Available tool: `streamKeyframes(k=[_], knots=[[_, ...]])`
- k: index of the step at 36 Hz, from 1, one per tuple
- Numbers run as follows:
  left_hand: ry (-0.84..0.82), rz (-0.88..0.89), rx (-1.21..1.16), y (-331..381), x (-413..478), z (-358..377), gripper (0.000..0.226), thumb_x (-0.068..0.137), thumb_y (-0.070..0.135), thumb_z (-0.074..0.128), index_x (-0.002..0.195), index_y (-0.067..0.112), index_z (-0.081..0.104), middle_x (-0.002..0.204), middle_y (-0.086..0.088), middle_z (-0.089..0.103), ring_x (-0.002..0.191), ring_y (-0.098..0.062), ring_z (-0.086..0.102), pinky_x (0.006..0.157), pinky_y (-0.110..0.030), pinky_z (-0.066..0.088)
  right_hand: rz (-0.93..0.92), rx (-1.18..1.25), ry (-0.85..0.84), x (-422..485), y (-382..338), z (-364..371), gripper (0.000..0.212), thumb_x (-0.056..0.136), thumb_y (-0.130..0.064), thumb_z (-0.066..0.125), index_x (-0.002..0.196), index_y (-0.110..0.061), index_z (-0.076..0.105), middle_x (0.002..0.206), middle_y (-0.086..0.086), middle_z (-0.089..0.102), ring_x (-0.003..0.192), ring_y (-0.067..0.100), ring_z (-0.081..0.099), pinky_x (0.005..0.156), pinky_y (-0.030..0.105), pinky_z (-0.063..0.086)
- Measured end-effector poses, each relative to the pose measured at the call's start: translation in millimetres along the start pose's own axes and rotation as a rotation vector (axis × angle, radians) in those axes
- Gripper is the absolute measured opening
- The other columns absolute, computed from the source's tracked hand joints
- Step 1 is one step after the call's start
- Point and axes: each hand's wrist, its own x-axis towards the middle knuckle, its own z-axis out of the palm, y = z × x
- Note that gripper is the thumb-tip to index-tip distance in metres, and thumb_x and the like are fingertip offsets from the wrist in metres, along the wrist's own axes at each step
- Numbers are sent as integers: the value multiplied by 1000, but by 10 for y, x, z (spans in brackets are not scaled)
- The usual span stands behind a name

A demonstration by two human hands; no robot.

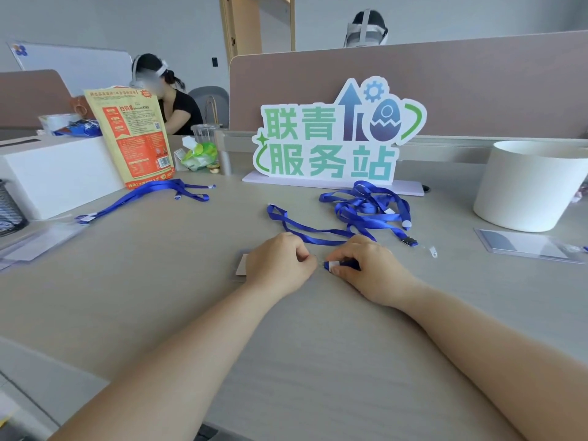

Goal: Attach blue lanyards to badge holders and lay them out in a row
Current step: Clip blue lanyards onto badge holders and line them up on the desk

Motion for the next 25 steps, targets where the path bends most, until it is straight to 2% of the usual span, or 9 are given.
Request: streamKeyframes(k=[5, 12, 17, 19, 22, 25], knots=[[-2, 31, 15, -14, 19, 51, 25, 84, 36, 57, 68, 17, 60, 87, 7, 59, 79, -16, 60, 67, -30, 46, 5, 3, -2, -5, 0, 1, 15, 88, -28, 62, 102, -29, 69, 96, -4, 58, 90, 15, 56, 85, 30, 46], [-4, 49, 23, -26, 41, 71, 27, 84, 34, 53, 65, 15, 57, 90, 5, 58, 81, -18, 59, 64, -29, 43, 3, -1, -5, -9, 0, -3, 16, 89, -27, 62, 102, -28, 69, 94, -5, 56, 89, 14, 56, 84, 28, 45], [-30, 58, -8, -31, 64, 94, 30, 84, 31, 53, 60, 13, 56, 88, 2, 56, 85, -20, 58, 66, -31, 45, 0, 18, -10, 2, 10, 15, 15, 88, -26, 62, 101, -28, 69, 95, -4, 58, 90, 14, 55, 86, 33, 47], [-28, 60, 30, -31, 75, 94, 31, 82, 31, 52, 56, 14, 53, 91, 4, 56, 89, -22, 56, 72, -33, 45, 4, 26, -11, 7, 17, 22, 15, 88, -26, 62, 101, -28, 69, 96, -4, 59, 91, 13, 55, 87, 34, 47], [-63, 25, 75, -18, 96, 85, 31, 81, 31, 51, 53, 17, 48, 104, 8, 56, 95, -22, 54, 90, -41, 39, 7, 32, -12, 6, 29, 27, 15, 88, -26, 62, 102, -29, 69, 96, -5, 58, 91, 12, 55, 88, 35, 47], [-118, 1, 69, -2, 119, 77, 33, 81, 30, 50, 52, 17, 42, 107, 7, 55, 94, -22, 54, 96, -47, 33, -1, 30, -14, 7, 34, 28, 16, 88, -26, 62, 103, -28, 69, 95, -5, 59, 92, 12, 54, 87, 35, 47]])
